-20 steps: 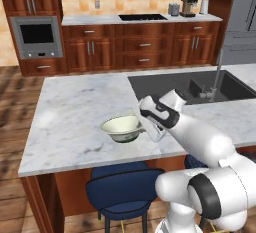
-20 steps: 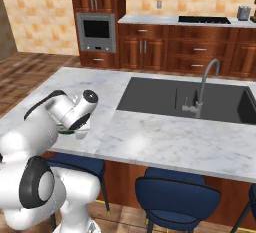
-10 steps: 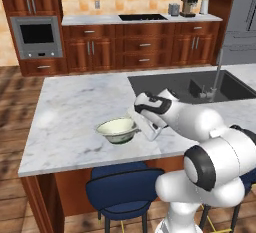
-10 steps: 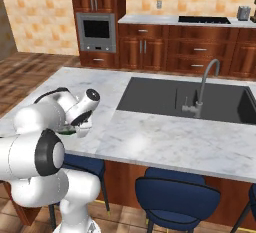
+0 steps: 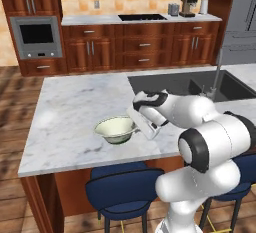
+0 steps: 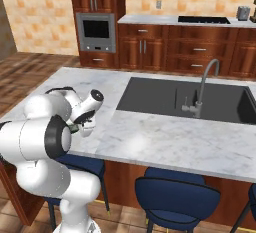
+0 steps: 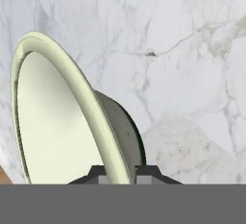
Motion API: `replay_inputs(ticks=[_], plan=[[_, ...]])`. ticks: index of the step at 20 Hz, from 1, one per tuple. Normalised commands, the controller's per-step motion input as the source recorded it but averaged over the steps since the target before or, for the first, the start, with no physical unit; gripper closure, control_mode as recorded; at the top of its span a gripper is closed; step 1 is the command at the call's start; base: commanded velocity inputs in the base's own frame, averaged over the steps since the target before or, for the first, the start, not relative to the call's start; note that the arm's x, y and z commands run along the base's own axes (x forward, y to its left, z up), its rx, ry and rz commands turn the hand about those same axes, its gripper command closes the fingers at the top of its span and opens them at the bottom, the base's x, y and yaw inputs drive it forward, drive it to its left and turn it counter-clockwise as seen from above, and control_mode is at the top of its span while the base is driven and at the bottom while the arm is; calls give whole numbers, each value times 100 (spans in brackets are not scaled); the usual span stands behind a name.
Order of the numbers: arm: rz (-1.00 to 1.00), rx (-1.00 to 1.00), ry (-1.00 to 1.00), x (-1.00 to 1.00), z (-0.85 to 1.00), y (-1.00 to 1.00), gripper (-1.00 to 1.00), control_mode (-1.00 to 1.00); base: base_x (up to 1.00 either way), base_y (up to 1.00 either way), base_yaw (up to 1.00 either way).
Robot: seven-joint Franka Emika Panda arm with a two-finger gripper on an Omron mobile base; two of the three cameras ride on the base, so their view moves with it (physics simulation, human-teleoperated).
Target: Pick up the bowls from the cabinet and place each bowl in front of a stool on the dining counter.
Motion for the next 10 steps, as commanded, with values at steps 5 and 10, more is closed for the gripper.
replay_inputs(ticks=[5,10], plan=[[2,0,0,6,-14,3,-100,-100,0,0,0],[0,0,0,0,0,0,-100,-100,0,0,0]])
